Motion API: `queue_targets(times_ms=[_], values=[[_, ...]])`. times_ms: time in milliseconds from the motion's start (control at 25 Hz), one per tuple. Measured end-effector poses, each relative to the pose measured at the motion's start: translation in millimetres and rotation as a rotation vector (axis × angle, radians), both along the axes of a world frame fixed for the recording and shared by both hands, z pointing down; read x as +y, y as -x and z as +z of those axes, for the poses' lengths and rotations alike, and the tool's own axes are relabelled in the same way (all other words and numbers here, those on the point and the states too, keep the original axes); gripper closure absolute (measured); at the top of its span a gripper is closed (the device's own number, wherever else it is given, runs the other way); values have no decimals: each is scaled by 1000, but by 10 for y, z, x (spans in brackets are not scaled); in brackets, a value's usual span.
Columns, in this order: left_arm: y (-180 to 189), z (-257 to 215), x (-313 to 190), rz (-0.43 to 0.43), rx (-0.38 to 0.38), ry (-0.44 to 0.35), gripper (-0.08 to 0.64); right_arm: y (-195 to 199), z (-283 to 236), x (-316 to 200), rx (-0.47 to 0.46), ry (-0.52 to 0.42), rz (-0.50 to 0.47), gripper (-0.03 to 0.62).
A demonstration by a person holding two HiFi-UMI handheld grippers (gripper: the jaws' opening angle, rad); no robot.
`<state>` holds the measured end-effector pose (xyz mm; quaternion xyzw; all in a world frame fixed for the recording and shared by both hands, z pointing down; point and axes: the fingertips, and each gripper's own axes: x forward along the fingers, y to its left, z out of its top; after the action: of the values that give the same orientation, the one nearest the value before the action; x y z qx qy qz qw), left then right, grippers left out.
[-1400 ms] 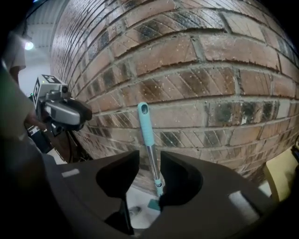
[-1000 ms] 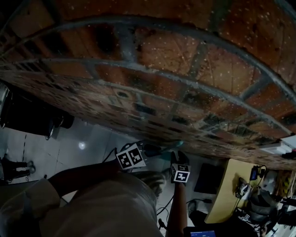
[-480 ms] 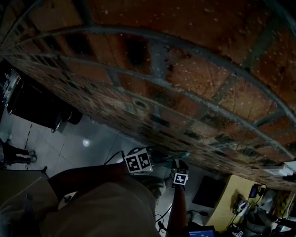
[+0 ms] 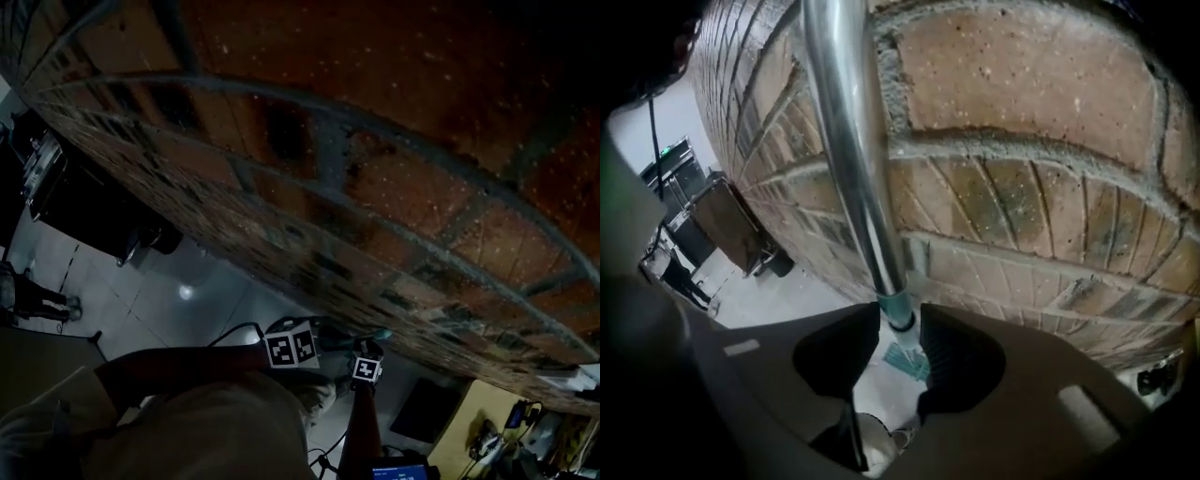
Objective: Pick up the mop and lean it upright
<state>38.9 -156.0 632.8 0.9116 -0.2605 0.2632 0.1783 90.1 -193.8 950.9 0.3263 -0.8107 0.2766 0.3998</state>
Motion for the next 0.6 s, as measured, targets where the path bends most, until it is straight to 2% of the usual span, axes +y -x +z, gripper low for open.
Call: queue_targets(times_ms=[280,600], values=[[89,-19,11,-15,-23,-17,457,93,239,-23,25,15,-12,467],[212,56,131,-23,-29,2,457,120,229,-26,25,-38,26,482]])
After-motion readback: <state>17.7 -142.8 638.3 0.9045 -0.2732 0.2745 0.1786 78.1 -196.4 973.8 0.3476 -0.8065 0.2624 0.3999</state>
